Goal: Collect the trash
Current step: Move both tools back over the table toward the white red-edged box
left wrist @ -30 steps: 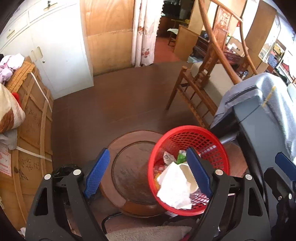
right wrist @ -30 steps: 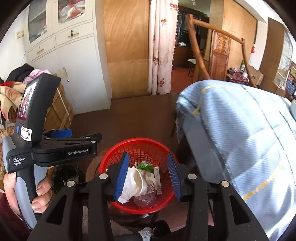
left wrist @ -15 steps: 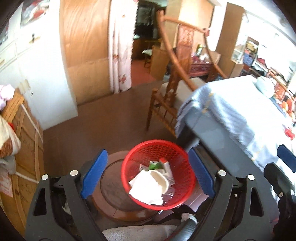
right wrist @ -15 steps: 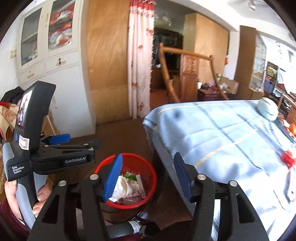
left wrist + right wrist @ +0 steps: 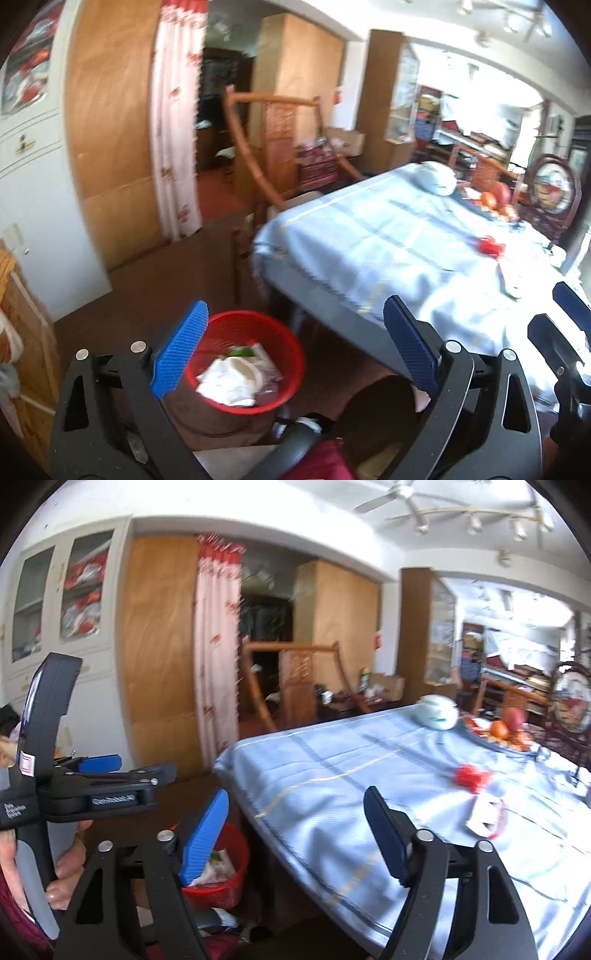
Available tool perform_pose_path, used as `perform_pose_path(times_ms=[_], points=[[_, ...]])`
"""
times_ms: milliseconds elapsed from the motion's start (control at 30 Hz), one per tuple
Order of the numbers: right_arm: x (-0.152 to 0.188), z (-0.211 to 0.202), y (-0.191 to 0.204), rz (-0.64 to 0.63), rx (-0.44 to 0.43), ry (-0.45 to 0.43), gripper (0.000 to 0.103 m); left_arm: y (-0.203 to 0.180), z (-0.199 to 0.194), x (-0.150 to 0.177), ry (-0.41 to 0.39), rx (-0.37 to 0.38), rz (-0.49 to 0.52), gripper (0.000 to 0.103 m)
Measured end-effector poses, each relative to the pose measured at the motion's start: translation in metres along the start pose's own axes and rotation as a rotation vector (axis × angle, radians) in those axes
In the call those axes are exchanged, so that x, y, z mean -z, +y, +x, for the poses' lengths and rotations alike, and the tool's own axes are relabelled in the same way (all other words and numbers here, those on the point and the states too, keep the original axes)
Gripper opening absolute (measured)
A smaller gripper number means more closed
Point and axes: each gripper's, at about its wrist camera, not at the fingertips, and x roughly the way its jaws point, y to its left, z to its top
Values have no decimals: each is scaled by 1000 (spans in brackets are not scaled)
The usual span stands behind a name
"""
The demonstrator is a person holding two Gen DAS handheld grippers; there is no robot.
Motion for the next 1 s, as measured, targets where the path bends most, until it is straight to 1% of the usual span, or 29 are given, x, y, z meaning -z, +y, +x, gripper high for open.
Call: perform_pose_path(times_ms=[100, 267, 433, 567, 667, 767, 800, 900, 1000], points=[[5, -26, -27, 36, 55, -40, 84, -24, -11, -1, -19, 43, 46, 95], [11, -57, -72, 99, 147, -95, 90, -69, -18, -7, -30, 104, 132, 96], [13, -69, -123, 173, 249, -100, 94, -110, 0, -21, -18, 179, 203, 96], [17, -65, -163, 222, 325, -70, 94, -142, 27, -27, 16, 219, 251, 96], [20, -56, -195, 256, 368, -32, 95, -164, 51, -30, 64, 250, 275, 96], [19, -37, -221, 282, 393, 14, 95, -194, 82, -32, 131, 284, 301, 96], [18, -29, -229, 287, 398, 27, 95, -202, 89, -32, 142, 291, 310, 96], [10, -10, -249, 301, 403, 66, 95, -230, 110, -37, 159, 310, 347, 96], [2, 13, -269, 300, 411, 110, 95, -248, 128, -41, 166, 315, 371, 96]])
